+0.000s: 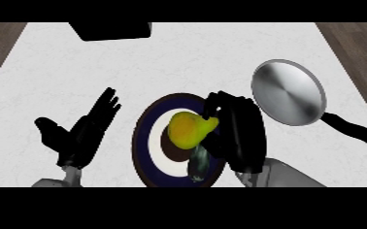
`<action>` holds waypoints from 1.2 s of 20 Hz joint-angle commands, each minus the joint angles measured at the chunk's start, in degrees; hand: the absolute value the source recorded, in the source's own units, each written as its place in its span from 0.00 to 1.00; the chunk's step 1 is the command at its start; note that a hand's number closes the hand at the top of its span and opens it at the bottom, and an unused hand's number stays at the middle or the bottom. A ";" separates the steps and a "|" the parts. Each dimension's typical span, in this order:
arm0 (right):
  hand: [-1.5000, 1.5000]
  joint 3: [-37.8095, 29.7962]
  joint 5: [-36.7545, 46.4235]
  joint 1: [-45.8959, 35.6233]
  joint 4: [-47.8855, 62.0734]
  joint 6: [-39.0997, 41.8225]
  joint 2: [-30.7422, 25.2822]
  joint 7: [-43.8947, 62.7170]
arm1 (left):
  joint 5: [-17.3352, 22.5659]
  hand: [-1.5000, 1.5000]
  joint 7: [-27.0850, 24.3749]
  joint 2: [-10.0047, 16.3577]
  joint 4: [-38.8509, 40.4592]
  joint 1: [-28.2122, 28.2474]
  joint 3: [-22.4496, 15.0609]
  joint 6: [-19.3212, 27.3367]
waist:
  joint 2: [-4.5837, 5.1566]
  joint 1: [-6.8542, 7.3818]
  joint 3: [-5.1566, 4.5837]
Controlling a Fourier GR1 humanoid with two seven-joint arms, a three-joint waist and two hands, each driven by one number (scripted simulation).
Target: Pick the pear from the plate and place it in the pan
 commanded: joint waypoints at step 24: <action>1.00 -37.68 -22.34 5.73 43.10 -28.99 -9.68 -47.63 | -2.69 0.50 4.26 -1.87 -4.43 -0.55 -1.25 -2.95 | 1.31 5.90 0.04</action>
